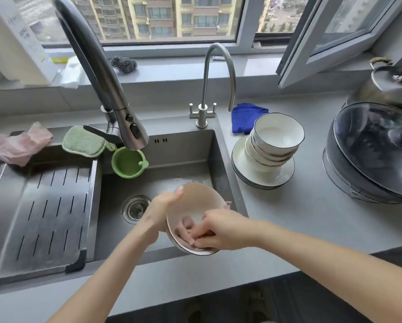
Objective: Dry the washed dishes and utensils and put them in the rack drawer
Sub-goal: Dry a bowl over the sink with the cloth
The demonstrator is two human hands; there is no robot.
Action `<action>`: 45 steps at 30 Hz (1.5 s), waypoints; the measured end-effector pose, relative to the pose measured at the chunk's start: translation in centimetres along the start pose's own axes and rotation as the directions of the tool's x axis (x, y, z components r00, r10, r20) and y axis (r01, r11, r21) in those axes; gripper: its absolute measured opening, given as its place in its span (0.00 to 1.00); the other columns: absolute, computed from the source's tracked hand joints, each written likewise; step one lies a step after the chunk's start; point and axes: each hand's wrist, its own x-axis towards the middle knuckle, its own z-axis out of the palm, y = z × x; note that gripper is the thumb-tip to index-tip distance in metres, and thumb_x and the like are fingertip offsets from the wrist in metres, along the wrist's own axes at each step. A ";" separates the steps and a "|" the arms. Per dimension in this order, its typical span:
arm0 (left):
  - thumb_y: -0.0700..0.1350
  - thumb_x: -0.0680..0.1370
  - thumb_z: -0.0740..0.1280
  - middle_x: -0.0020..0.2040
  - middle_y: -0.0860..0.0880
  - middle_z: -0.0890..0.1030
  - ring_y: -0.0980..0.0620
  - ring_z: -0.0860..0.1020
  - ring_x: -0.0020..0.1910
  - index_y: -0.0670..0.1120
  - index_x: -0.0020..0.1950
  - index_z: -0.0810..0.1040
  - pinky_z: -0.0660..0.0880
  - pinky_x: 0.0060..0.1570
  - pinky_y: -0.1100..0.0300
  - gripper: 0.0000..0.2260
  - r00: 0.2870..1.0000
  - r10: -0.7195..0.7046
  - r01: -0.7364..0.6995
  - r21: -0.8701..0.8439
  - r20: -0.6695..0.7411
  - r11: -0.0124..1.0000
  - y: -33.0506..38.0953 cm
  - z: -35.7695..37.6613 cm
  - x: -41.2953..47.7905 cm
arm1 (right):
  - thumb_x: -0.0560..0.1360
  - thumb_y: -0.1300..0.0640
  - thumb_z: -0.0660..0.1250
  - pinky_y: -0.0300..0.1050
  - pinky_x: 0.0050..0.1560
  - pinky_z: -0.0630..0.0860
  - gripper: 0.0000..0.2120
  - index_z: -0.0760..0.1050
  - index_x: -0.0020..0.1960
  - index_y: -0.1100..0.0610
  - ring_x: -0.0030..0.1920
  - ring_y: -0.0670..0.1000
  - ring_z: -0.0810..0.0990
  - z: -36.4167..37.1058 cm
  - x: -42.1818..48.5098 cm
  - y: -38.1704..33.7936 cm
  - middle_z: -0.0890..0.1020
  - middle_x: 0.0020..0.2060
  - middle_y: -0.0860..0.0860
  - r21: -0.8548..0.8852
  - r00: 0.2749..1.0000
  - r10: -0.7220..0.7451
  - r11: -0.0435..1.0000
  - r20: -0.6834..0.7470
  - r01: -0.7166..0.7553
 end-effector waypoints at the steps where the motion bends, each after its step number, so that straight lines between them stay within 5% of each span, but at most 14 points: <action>1: 0.61 0.75 0.62 0.47 0.38 0.81 0.46 0.79 0.38 0.43 0.54 0.78 0.73 0.34 0.58 0.22 1.000 -0.006 0.005 0.053 0.017 0.999 -0.2 0.1 0.0 | 0.73 0.52 0.67 0.41 0.37 0.61 0.07 0.82 0.38 0.44 0.34 0.48 0.69 0.2 0.4 1.0 0.75 0.26 0.40 -0.383 0.994 -0.087 0.922 -0.070 0.054; 3: 0.59 0.78 0.60 0.47 0.42 0.83 0.48 0.81 0.39 0.47 0.55 0.79 0.77 0.33 0.57 0.19 1.000 0.003 -0.005 0.098 0.017 0.995 -0.5 0.6 0.1 | 0.71 0.51 0.62 0.43 0.40 0.60 0.12 0.80 0.32 0.47 0.34 0.50 0.73 -0.1 1.4 2.1 0.77 0.28 0.41 -0.725 0.962 -0.176 0.688 -0.208 -0.030; 5: 0.58 0.79 0.57 0.37 0.48 0.84 0.53 0.82 0.32 0.50 0.49 0.80 0.78 0.30 0.57 0.16 0.999 0.005 -0.007 0.062 0.032 0.998 -0.2 1.0 0.1 | 0.72 0.55 0.57 0.45 0.44 0.63 0.14 0.80 0.34 0.51 0.40 0.52 0.76 -0.1 2.8 2.6 0.80 0.34 0.45 -0.637 0.906 -0.226 0.769 -0.357 -0.059; 7: 0.59 0.79 0.56 0.31 0.50 0.82 0.54 0.80 0.27 0.50 0.46 0.80 0.76 0.27 0.60 0.18 1.000 -0.001 0.000 0.052 0.007 0.999 0.3 1.1 0.6 | 0.72 0.58 0.61 0.45 0.51 0.68 0.11 0.82 0.40 0.56 0.47 0.52 0.76 0.1 3.5 1.4 0.82 0.41 0.49 -0.231 0.878 -0.063 0.971 -0.475 -0.056; 10: 0.62 0.77 0.59 0.39 0.45 0.81 0.48 0.79 0.31 0.47 0.50 0.80 0.74 0.30 0.61 0.20 0.998 -0.064 0.063 -0.006 -0.025 0.998 0.8 0.6 0.7 | 0.76 0.54 0.65 0.47 0.46 0.72 0.09 0.81 0.39 0.47 0.39 0.47 0.75 0.2 2.8 -1.4 0.78 0.32 0.39 0.263 0.938 0.226 0.952 -0.263 -0.155; 13: 0.62 0.76 0.60 0.46 0.43 0.81 0.48 0.80 0.35 0.49 0.53 0.79 0.75 0.33 0.59 0.19 0.997 -0.072 0.072 -0.011 -0.041 0.997 0.6 0.3 0.5 | 0.76 0.50 0.66 0.38 0.37 0.66 0.07 0.81 0.41 0.44 0.36 0.46 0.72 -2.6 0.8 -2.7 0.78 0.31 0.41 0.033 0.965 0.246 0.969 -0.090 -0.244; 18: 0.61 0.77 0.59 0.51 0.46 0.80 0.47 0.78 0.46 0.50 0.55 0.77 0.75 0.40 0.56 0.18 0.998 0.010 -0.009 0.007 -0.069 1.000 -0.1 -0.4 0.4 | 0.57 0.54 0.78 0.44 0.35 0.70 0.16 0.79 0.43 0.52 0.40 0.57 0.78 -6.9 -1.3 -2.6 0.79 0.39 0.51 -0.335 0.726 0.113 0.832 -0.679 -0.443; 21: 0.60 0.77 0.58 0.48 0.47 0.82 0.48 0.79 0.44 0.48 0.57 0.78 0.75 0.40 0.57 0.20 1.000 0.004 -0.004 -0.002 -0.021 1.000 0.0 -0.6 0.0 | 0.63 0.51 0.75 0.45 0.49 0.72 0.23 0.77 0.58 0.47 0.50 0.51 0.76 -6.4 -2.3 -3.0 0.81 0.48 0.47 -0.309 0.925 0.054 0.934 -0.377 -0.180; 24: 0.62 0.77 0.58 0.47 0.48 0.83 0.50 0.81 0.43 0.49 0.57 0.79 0.76 0.40 0.57 0.21 0.999 0.033 -0.033 -0.001 0.015 0.999 0.0 -0.6 0.1 | 0.71 0.56 0.69 0.48 0.54 0.76 0.18 0.77 0.61 0.49 0.50 0.47 0.79 -5.1 -2.7 -3.2 0.83 0.50 0.46 0.086 0.936 0.121 0.991 -0.332 -0.098; 32: 0.57 0.78 0.60 0.41 0.50 0.85 0.54 0.82 0.38 0.47 0.51 0.80 0.76 0.33 0.62 0.16 0.985 0.132 -0.129 -0.037 0.111 0.991 0.6 -0.2 0.0 | 0.79 0.43 0.45 0.54 0.74 0.45 0.30 0.63 0.74 0.59 0.75 0.55 0.59 -1.4 -1.2 1.0 0.65 0.73 0.58 -0.626 0.996 0.051 0.776 -0.069 -0.083; 37: 0.68 0.66 0.67 0.52 0.43 0.83 0.44 0.81 0.51 0.44 0.54 0.81 0.75 0.58 0.47 0.30 0.996 0.047 -0.057 -0.145 -0.073 0.988 1.2 -0.3 0.5 | 0.82 0.43 0.39 0.47 0.76 0.48 0.25 0.47 0.78 0.48 0.76 0.47 0.55 -0.4 -0.1 -3.4 0.61 0.75 0.48 0.126 0.963 0.198 0.967 0.182 -0.222; 40: 0.75 0.54 0.67 0.44 0.44 0.83 0.42 0.81 0.46 0.43 0.44 0.80 0.74 0.58 0.45 0.38 0.980 0.038 -0.057 -0.094 -0.193 0.994 -0.1 -0.1 1.7 | 0.83 0.45 0.45 0.34 0.58 0.71 0.18 0.67 0.65 0.50 0.52 0.38 0.77 -0.8 0.5 -6.6 0.83 0.43 0.45 0.784 0.941 0.313 0.550 0.128 -0.289; 42: 0.73 0.56 0.68 0.31 0.45 0.77 0.43 0.76 0.35 0.42 0.34 0.74 0.72 0.51 0.51 0.33 0.984 0.044 -0.065 -0.117 -0.170 0.991 -0.2 0.2 1.5 | 0.84 0.48 0.48 0.41 0.57 0.74 0.14 0.68 0.59 0.54 0.51 0.47 0.79 -0.4 1.2 -7.4 0.82 0.44 0.60 0.862 0.917 0.397 0.455 0.028 -0.223; 45: 0.66 0.64 0.69 0.37 0.45 0.81 0.45 0.78 0.37 0.43 0.41 0.81 0.73 0.46 0.51 0.26 0.997 0.031 -0.037 -0.088 -0.069 0.995 0.5 -0.2 0.7 | 0.82 0.49 0.52 0.49 0.56 0.74 0.12 0.71 0.50 0.52 0.49 0.50 0.79 0.5 -0.6 -6.7 0.81 0.44 0.53 0.662 0.954 0.300 0.713 0.012 -0.232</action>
